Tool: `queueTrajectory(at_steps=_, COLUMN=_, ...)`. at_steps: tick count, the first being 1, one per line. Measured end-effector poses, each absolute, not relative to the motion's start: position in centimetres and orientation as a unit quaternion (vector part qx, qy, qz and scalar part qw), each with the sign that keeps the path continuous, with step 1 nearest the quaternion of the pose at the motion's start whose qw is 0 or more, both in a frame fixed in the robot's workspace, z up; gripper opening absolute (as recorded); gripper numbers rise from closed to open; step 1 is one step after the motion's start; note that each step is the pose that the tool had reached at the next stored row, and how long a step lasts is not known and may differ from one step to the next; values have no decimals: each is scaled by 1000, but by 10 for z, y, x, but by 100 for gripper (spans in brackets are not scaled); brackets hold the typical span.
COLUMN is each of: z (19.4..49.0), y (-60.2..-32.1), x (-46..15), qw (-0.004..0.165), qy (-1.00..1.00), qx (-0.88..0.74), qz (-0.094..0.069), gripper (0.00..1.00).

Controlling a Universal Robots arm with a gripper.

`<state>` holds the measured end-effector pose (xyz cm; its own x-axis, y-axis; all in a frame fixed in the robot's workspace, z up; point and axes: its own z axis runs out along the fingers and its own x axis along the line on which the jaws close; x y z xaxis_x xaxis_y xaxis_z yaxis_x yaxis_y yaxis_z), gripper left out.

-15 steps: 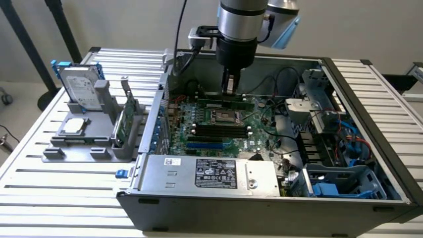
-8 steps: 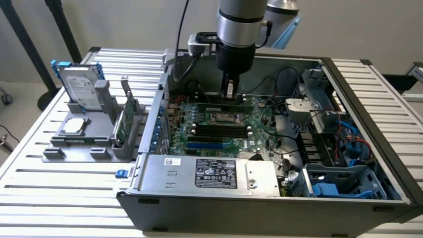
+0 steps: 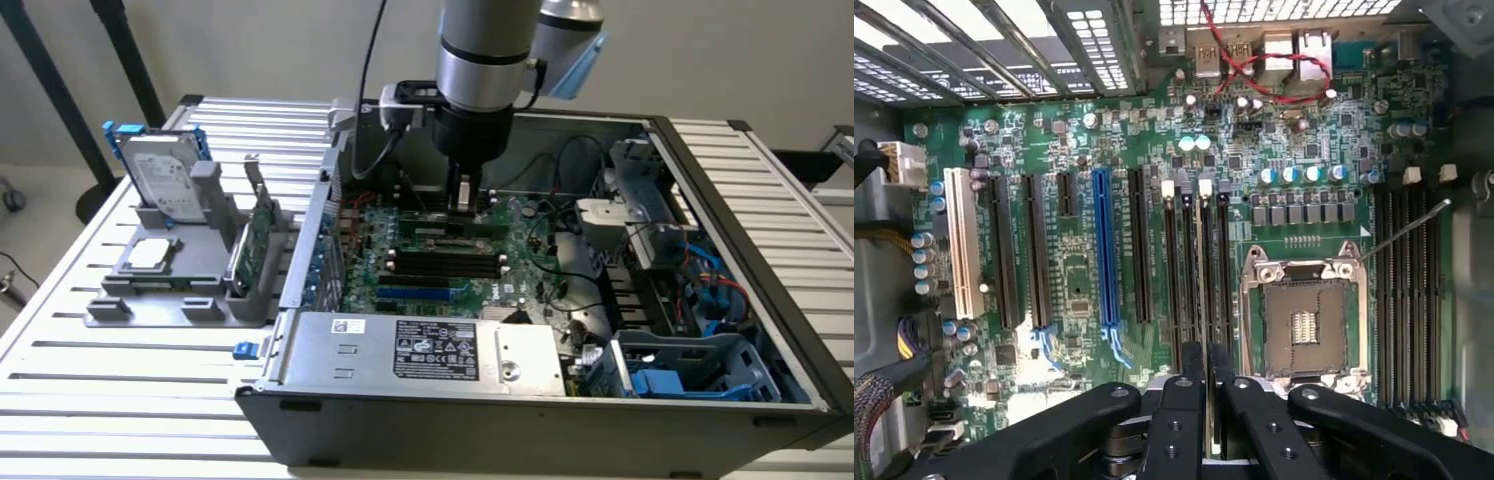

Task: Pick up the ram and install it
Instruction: 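Pick up the ram and move it above insertion slot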

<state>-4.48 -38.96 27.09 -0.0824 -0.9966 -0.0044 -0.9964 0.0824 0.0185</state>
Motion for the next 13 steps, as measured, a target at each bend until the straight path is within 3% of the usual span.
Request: queueTrajectory(at_steps=13, z=250, y=-395, x=-45, qw=5, qy=-736, qx=677, qz=-8, gripper=14)
